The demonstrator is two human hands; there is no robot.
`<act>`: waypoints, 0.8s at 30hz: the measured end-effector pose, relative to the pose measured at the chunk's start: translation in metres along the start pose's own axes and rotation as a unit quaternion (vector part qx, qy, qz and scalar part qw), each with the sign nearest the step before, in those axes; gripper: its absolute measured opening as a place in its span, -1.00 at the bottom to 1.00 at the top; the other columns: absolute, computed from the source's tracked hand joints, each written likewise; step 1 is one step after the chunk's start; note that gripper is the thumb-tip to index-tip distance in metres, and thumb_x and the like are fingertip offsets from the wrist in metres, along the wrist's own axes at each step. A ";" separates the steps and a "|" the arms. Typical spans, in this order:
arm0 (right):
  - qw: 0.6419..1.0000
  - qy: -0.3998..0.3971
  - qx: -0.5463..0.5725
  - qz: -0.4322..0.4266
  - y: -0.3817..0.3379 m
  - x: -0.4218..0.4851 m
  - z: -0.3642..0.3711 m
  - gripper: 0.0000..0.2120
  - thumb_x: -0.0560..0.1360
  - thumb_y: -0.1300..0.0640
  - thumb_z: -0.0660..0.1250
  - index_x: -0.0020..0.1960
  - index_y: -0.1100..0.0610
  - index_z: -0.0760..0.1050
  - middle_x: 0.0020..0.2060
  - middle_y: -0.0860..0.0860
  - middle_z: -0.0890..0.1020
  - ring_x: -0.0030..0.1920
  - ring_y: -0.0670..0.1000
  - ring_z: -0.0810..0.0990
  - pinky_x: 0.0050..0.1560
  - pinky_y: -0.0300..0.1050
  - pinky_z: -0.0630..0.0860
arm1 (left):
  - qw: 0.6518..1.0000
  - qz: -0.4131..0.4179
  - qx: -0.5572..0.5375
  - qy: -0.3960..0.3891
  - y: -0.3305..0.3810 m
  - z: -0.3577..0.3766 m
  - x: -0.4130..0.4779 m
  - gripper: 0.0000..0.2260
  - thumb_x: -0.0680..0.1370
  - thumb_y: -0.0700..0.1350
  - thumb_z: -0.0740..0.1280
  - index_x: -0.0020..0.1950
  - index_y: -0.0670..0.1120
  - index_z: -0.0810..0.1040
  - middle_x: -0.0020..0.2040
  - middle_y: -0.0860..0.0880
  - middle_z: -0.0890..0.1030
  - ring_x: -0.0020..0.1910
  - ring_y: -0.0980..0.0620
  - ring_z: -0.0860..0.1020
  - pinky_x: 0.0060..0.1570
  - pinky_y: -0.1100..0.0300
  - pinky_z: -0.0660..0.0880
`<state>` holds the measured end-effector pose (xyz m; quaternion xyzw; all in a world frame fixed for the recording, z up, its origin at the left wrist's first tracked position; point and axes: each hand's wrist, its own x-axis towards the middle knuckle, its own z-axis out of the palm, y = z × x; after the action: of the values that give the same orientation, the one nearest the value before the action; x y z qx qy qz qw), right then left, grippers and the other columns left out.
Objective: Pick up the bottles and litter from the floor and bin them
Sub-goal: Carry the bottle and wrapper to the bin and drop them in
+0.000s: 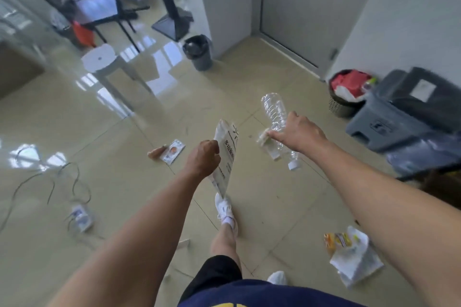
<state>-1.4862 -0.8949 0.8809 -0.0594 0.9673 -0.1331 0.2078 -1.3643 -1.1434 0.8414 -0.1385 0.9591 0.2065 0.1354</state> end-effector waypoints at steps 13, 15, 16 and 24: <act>0.999 -0.019 -0.002 -0.042 -0.197 0.276 -0.062 -0.20 0.44 -0.45 0.33 0.32 0.20 0.36 0.21 0.19 0.57 0.21 0.23 0.58 -0.01 0.02 0.41 | 0.995 -0.098 -0.009 -0.031 -0.125 -0.095 0.236 -0.77 0.57 -0.02 0.24 -0.12 -0.14 0.58 -0.11 -0.10 0.62 -0.11 -0.18 0.60 -0.10 0.01 0.56; 0.999 -0.014 -0.008 -0.047 -0.216 0.320 -0.076 -0.20 0.44 -0.46 0.31 0.32 0.19 0.35 0.22 0.18 0.56 0.20 0.23 0.58 -0.03 0.03 0.40 | 0.994 -0.101 -0.004 -0.046 -0.126 -0.108 0.276 -0.76 0.57 -0.01 0.23 -0.16 -0.14 0.54 -0.14 -0.10 0.60 -0.16 -0.19 0.59 -0.15 0.00 0.57; 0.999 -0.014 -0.006 -0.047 -0.223 0.343 -0.083 -0.20 0.44 -0.46 0.31 0.32 0.19 0.35 0.22 0.18 0.56 0.20 0.23 0.58 -0.03 0.03 0.40 | 0.993 -0.102 -0.003 -0.052 -0.126 -0.113 0.297 -0.76 0.56 -0.01 0.23 -0.17 -0.15 0.53 -0.16 -0.11 0.59 -0.17 -0.20 0.58 -0.18 0.02 0.55; 0.997 -0.043 0.012 -0.058 -0.264 0.543 -0.120 -0.18 0.44 -0.48 0.30 0.35 0.18 0.35 0.20 0.16 0.56 0.16 0.22 0.59 -0.06 0.02 0.42 | 0.989 -0.129 -0.022 -0.062 -0.114 -0.153 0.479 -0.77 0.58 -0.11 0.26 -0.14 -0.26 0.54 -0.12 -0.20 0.61 -0.16 -0.20 0.59 -0.24 0.05 0.46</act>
<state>-2.0128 -1.2121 0.8516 -0.1188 0.9507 -0.1537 0.2418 -1.8012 -1.4102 0.7825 -0.2509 0.9180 0.2170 0.2173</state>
